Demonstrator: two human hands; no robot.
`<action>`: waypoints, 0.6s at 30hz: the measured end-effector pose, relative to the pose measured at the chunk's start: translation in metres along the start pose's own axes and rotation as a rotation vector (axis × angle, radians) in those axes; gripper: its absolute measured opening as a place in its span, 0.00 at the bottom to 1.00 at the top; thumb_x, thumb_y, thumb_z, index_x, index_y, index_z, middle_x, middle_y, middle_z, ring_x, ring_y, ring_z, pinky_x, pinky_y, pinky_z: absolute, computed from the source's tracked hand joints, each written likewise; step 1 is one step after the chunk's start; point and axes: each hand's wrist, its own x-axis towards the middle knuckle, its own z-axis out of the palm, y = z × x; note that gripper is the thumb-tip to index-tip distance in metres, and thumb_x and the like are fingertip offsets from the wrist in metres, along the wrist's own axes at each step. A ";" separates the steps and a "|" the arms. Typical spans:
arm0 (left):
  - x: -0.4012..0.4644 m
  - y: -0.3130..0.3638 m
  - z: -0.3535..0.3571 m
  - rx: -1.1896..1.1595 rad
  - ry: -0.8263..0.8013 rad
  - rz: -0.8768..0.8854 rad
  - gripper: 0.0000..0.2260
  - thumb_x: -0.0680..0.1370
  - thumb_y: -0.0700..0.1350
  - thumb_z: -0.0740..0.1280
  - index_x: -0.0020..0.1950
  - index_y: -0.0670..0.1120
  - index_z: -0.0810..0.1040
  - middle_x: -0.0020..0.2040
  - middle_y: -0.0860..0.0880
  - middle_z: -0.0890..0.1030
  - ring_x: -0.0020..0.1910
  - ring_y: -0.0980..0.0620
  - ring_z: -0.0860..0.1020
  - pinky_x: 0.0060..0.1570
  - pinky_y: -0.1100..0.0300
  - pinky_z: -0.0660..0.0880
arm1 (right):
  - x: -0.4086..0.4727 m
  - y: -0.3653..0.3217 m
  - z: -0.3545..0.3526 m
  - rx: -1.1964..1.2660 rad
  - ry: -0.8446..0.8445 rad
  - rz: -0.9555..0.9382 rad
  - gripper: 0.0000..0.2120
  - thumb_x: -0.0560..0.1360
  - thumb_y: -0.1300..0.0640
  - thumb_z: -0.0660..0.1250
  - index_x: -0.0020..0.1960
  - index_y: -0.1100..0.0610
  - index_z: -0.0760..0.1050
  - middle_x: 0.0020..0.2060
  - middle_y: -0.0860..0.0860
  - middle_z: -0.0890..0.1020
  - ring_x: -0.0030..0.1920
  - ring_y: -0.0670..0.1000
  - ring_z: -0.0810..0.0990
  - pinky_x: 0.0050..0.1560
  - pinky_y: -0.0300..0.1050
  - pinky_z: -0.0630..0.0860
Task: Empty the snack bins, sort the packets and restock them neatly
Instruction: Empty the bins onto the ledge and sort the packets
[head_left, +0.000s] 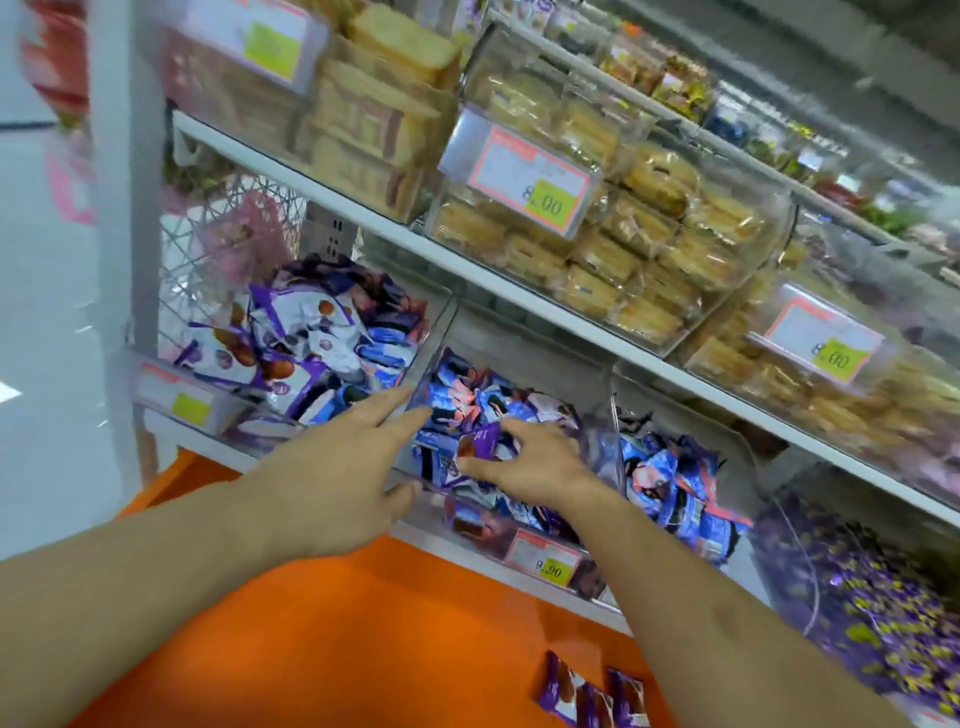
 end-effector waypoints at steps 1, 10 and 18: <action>0.001 -0.002 0.002 -0.011 0.002 -0.006 0.36 0.84 0.60 0.61 0.84 0.59 0.41 0.83 0.60 0.34 0.83 0.53 0.54 0.75 0.54 0.65 | 0.005 0.000 0.003 -0.021 0.006 -0.001 0.44 0.60 0.20 0.72 0.71 0.40 0.75 0.76 0.51 0.64 0.76 0.59 0.66 0.77 0.54 0.66; 0.000 -0.002 0.001 -0.036 -0.010 -0.010 0.35 0.84 0.60 0.62 0.85 0.58 0.46 0.83 0.60 0.36 0.82 0.52 0.56 0.74 0.54 0.65 | 0.013 0.001 0.013 -0.081 0.099 -0.085 0.17 0.66 0.40 0.82 0.49 0.47 0.84 0.51 0.44 0.85 0.52 0.49 0.81 0.55 0.47 0.79; 0.001 0.006 -0.005 -0.082 -0.024 -0.021 0.32 0.84 0.58 0.63 0.84 0.58 0.53 0.84 0.56 0.39 0.81 0.50 0.60 0.72 0.53 0.69 | -0.016 0.015 -0.010 0.021 0.226 -0.172 0.07 0.70 0.48 0.82 0.41 0.47 0.85 0.34 0.41 0.81 0.32 0.41 0.77 0.31 0.40 0.72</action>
